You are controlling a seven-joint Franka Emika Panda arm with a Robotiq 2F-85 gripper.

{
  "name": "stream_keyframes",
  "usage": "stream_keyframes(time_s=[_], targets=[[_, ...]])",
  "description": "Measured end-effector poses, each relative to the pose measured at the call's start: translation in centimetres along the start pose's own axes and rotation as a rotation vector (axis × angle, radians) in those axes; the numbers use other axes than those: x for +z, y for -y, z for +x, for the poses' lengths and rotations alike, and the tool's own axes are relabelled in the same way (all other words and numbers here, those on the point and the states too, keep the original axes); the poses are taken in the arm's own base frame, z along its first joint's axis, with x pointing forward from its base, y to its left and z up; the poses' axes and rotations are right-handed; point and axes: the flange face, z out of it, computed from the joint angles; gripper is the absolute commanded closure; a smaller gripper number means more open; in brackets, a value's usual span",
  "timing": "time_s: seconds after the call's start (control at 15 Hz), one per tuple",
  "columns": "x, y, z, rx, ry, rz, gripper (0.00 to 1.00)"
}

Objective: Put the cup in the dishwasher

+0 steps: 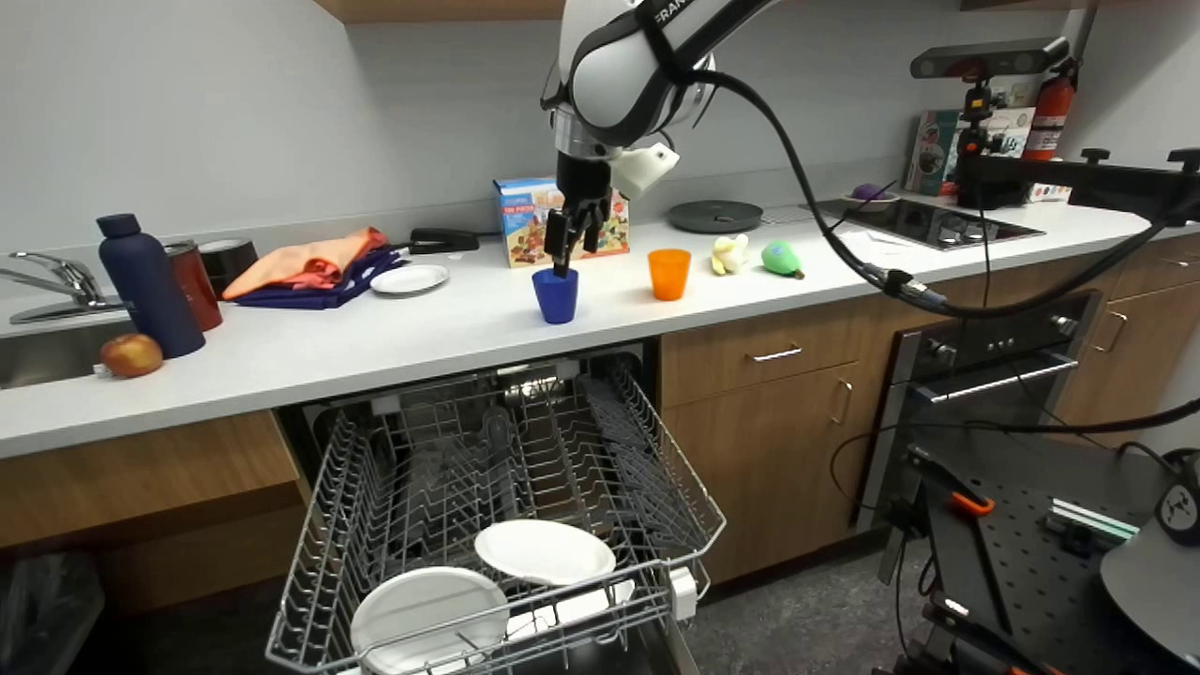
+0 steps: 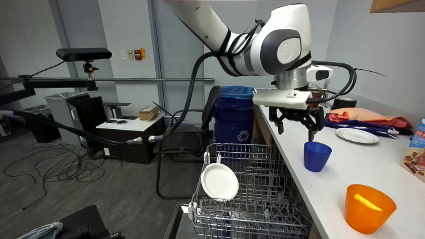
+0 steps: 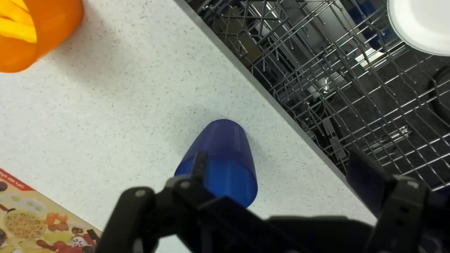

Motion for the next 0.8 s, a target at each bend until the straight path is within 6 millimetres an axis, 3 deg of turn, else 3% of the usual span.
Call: stream_keyframes(time_s=[0.47, 0.8], targets=[[1.2, 0.3, 0.8, -0.029, -0.010, 0.000, 0.00], [2.8, 0.1, 4.6, -0.130, -0.054, 0.002, 0.00]])
